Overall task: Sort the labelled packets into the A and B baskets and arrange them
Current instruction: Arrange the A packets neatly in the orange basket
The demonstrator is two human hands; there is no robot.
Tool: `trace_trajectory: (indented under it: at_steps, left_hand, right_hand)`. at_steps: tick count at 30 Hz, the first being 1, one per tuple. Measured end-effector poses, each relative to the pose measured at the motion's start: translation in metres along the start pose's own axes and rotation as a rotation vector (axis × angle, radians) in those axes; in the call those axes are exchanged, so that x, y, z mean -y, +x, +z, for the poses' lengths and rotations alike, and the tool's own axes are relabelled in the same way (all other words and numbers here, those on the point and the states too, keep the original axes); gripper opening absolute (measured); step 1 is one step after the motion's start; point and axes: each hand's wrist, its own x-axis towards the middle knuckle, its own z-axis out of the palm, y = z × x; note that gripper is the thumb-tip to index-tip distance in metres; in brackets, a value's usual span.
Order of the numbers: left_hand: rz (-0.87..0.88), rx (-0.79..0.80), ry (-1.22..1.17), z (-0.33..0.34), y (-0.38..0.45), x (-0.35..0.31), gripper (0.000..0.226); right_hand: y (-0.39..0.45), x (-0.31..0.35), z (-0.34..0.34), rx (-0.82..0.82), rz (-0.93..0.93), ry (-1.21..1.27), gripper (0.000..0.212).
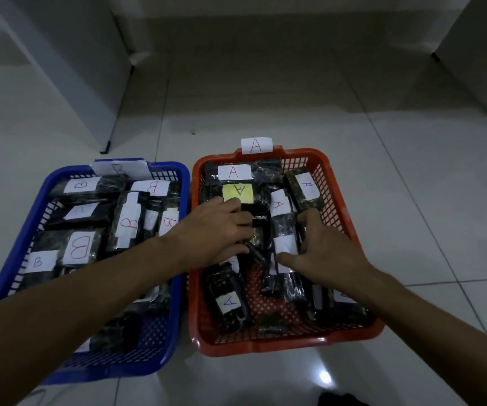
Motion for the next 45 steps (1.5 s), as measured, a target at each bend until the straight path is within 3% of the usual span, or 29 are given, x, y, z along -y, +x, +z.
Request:
trace_trajectory:
  at_steps: [3, 7, 10, 14, 18, 22, 27, 32, 36, 38, 41, 45]
  left_hand:
    - [-0.092, -0.077, -0.168, -0.015, 0.000, 0.008, 0.026]
    - [-0.407, -0.107, -0.506, -0.030, 0.000, 0.023, 0.033]
    - [-0.567, -0.117, -0.744, -0.033, 0.006, 0.019, 0.025]
    - [-0.587, -0.125, -0.927, -0.030, 0.021, 0.006, 0.022]
    - [-0.569, -0.073, -0.749, -0.027, 0.033, 0.005, 0.013]
    - [-0.483, 0.000, -0.474, -0.022, 0.052, 0.009, 0.026]
    - [-0.417, 0.072, -0.319, -0.013, 0.076, 0.014, 0.032]
    - [-0.404, -0.013, -0.378, -0.016, 0.062, 0.011, 0.018]
    - [-0.412, 0.233, -0.349, -0.029, 0.032, 0.009, 0.025]
    - [-0.406, 0.330, -0.199, -0.034, 0.021, 0.005, 0.033]
    - [-0.437, 0.390, 0.008, -0.035, 0.013, -0.006, 0.044]
    - [-0.519, 0.458, 0.012, -0.030, 0.004, -0.012, 0.054]
  right_hand:
    - [0.000, 0.001, -0.001, 0.047, -0.014, 0.029, 0.061]
    - [0.001, 0.004, -0.004, 0.272, -0.088, 0.000, 0.057]
    - [0.003, 0.012, -0.009, 0.072, -0.126, 0.219, 0.046]
    - [0.011, 0.017, -0.016, -0.087, -0.096, 0.740, 0.025]
    - [0.028, -0.001, -0.030, -0.280, 0.034, 0.709, 0.025]
    - [0.071, -0.012, -0.036, -0.435, 0.152, 0.544, 0.018]
    - [0.119, -0.009, -0.024, -0.436, 0.112, 0.293, 0.017]
    - [0.126, -0.013, -0.029, -0.386, 0.103, -0.090, 0.031]
    - [0.096, -0.002, -0.024, -0.432, -0.066, -0.075, 0.025]
    - [0.072, 0.011, -0.015, -0.323, -0.183, -0.027, 0.016]
    - [0.048, 0.024, 0.004, -0.069, -0.204, 0.011, 0.014]
    - [0.037, 0.027, 0.020, 0.004, -0.227, 0.032, 0.011]
